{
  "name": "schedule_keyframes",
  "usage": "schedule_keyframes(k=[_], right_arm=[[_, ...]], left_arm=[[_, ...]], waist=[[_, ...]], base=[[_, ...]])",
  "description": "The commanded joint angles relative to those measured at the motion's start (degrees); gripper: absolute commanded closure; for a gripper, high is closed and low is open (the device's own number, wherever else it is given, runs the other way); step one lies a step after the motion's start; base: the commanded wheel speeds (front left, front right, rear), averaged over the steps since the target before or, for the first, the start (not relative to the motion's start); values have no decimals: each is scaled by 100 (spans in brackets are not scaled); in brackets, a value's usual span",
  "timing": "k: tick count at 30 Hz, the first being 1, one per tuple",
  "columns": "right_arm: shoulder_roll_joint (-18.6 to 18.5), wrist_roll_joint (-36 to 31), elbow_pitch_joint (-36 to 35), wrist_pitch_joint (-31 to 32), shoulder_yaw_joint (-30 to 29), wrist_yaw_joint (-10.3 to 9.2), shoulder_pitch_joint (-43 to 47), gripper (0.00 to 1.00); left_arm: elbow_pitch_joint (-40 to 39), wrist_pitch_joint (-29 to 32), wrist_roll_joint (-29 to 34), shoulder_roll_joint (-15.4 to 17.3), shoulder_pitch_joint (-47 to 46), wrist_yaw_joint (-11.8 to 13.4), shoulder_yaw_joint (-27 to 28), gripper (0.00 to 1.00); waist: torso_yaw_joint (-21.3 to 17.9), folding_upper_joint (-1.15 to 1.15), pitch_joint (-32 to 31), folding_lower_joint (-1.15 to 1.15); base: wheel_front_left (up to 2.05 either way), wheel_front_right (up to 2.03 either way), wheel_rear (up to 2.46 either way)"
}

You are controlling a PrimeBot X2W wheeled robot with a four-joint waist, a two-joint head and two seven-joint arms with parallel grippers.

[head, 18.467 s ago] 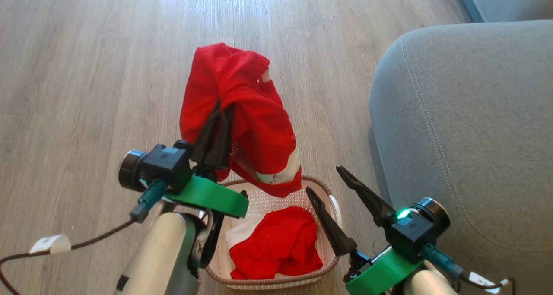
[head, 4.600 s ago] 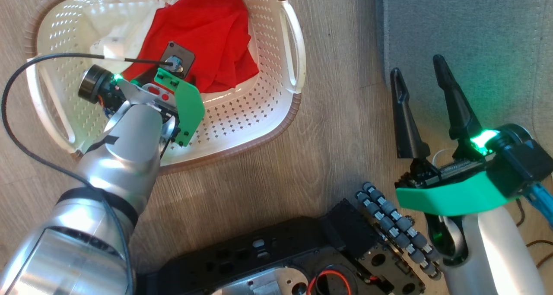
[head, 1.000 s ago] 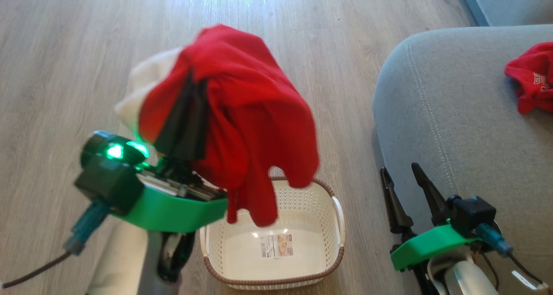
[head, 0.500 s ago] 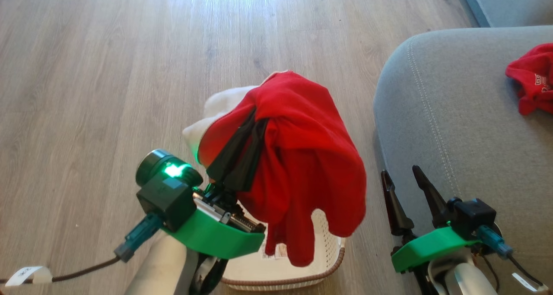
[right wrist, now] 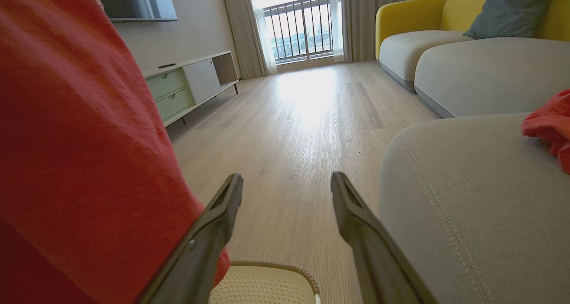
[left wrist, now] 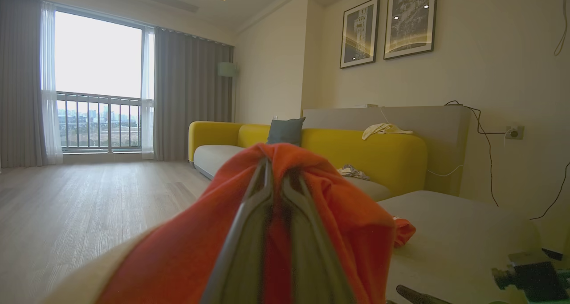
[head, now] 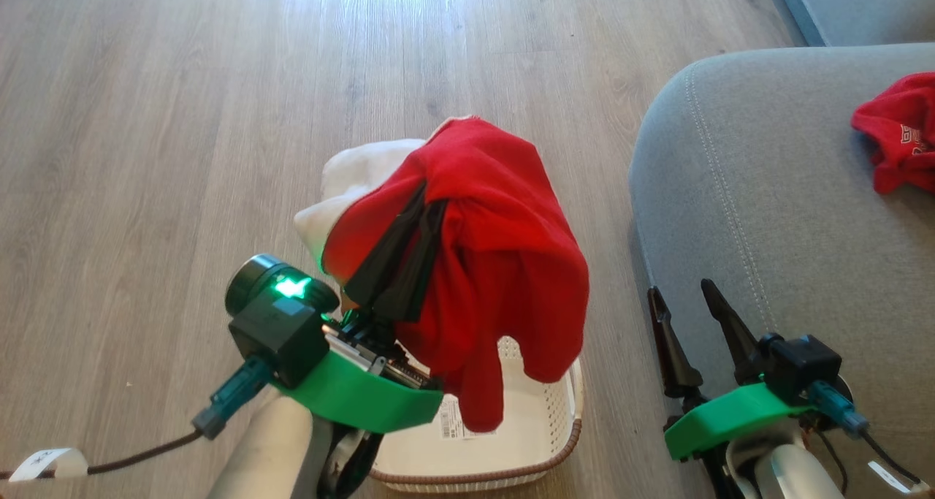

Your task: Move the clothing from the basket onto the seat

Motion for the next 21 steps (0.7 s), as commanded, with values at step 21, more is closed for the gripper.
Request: schedule_keyframes(k=[21], right_arm=[[-806,-638,-1095,-55,1545,14,-295,0]], left_arm=[[111,-29,142,21,-307,-71,710,100]], waist=[[-271,0,-35,0]], base=[[0,0,0]])
